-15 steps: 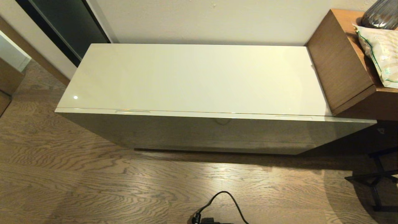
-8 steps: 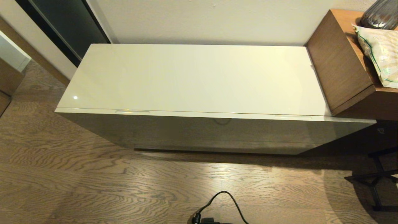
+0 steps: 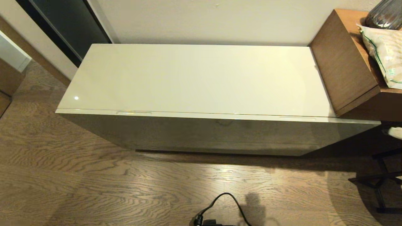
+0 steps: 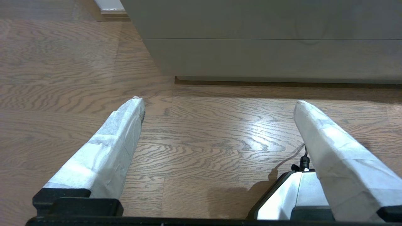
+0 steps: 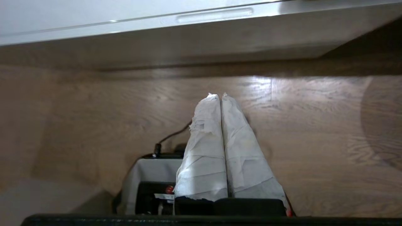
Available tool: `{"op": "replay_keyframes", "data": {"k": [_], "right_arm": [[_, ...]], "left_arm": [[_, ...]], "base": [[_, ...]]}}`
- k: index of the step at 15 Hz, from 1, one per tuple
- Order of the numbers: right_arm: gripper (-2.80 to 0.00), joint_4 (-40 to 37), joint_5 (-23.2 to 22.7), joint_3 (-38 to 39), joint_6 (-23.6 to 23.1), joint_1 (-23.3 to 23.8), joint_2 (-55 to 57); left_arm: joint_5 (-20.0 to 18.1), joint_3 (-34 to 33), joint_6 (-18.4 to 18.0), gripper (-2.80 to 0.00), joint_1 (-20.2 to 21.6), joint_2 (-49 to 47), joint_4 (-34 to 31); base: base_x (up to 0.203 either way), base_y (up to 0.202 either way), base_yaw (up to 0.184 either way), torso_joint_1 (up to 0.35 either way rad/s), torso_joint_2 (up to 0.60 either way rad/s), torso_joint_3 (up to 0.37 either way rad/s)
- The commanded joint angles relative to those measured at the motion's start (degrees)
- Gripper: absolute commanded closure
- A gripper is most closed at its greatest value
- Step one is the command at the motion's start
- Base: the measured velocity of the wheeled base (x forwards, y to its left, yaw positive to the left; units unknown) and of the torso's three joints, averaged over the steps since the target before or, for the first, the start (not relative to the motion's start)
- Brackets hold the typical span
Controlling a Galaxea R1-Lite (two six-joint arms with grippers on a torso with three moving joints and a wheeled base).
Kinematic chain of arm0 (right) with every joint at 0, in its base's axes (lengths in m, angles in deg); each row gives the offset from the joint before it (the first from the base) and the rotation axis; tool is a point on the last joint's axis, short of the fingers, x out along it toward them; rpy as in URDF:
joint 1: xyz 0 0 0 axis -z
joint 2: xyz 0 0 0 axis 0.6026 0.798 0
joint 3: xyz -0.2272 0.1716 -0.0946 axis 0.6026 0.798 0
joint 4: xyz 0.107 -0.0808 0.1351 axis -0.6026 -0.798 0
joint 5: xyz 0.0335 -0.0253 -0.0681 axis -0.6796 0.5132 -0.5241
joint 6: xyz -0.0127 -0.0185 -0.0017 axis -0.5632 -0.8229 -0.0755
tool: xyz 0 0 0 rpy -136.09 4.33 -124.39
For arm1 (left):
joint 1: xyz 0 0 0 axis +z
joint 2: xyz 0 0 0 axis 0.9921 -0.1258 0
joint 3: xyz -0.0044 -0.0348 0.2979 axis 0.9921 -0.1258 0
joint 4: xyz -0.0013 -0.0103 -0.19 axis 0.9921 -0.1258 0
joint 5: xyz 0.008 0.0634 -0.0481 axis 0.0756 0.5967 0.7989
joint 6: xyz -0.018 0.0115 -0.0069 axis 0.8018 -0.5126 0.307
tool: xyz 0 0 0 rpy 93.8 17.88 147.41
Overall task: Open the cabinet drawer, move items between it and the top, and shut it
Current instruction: Open the drawer
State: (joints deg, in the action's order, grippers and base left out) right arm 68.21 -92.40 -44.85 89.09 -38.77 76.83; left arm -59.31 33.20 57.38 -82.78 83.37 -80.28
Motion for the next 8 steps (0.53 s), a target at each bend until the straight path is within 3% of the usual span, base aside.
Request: {"op": "replay_keyframes", "data": {"k": [1, 5, 8], "right_arm": [[0.00, 7.4, 0.0, 0.7, 0.0, -0.4, 16.2], [0.00, 20.8, 3.2, -0.8, 2.5, -0.9, 32.4], [0.00, 28.6, 4.9, -1.5, 4.2, -1.2, 38.5]], "left_arm": [[0.0, 0.0, 0.0, -2.80, 0.0, -0.1, 0.0], [0.0, 0.0, 0.0, -2.80, 0.0, -0.1, 0.0], [0.0, 0.0, 0.0, -2.80, 0.0, -0.1, 0.0]], "base": [[0.000, 0.000, 0.000, 0.000, 0.00, 0.000], [0.000, 0.000, 0.000, 0.000, 0.00, 0.000], [0.000, 0.000, 0.000, 0.000, 0.00, 0.000]]}}
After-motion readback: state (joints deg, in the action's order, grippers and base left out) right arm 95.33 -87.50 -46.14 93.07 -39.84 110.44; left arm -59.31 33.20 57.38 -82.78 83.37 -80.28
